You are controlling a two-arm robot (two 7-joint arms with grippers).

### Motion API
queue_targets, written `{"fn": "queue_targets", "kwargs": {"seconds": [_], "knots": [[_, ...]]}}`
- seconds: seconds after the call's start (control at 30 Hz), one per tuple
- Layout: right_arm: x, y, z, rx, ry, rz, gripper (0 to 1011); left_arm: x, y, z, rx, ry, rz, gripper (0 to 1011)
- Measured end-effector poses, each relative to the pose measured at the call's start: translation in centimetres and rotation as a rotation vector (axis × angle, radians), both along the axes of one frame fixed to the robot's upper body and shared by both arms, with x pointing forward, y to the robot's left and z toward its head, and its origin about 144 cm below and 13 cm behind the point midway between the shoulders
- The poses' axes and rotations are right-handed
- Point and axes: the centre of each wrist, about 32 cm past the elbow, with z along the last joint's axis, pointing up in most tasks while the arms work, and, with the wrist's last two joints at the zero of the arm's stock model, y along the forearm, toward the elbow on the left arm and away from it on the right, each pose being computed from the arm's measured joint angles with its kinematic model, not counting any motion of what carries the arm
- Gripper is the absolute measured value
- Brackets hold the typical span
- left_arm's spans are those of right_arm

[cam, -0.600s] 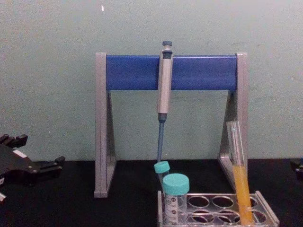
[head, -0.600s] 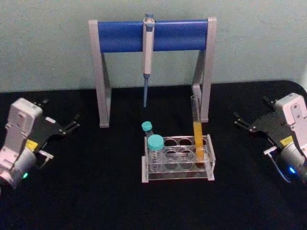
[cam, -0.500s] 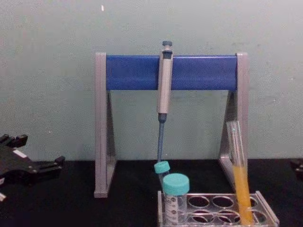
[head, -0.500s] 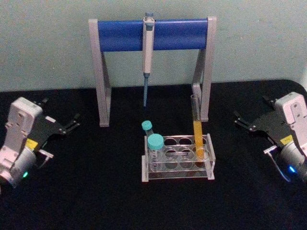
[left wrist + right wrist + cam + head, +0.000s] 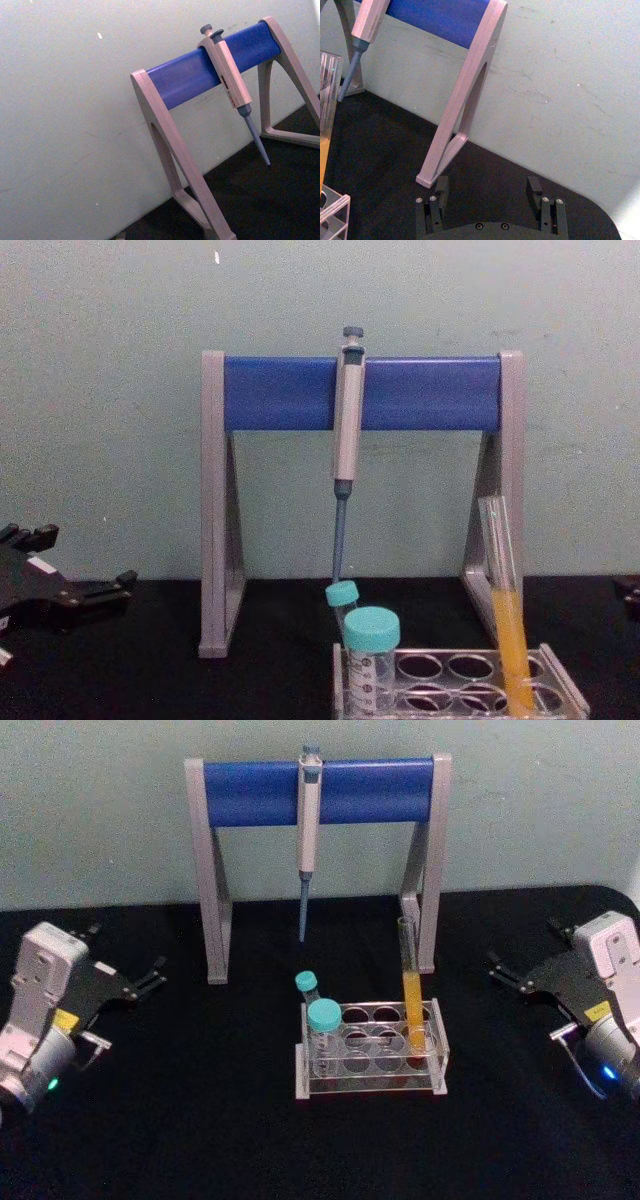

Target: Pick up the test tube from the test tube rack, shake it, then place it back into the test tube rack.

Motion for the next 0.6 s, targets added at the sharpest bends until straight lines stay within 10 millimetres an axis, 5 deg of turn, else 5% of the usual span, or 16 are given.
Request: {"fn": "queue_targets", "kwargs": {"seconds": [0.6], "knots": [[0.0,0.0,0.0,0.0,0.0,0.0,1000,0.0,0.0,0.0,0.0,0.0,0.0,1001]]}}
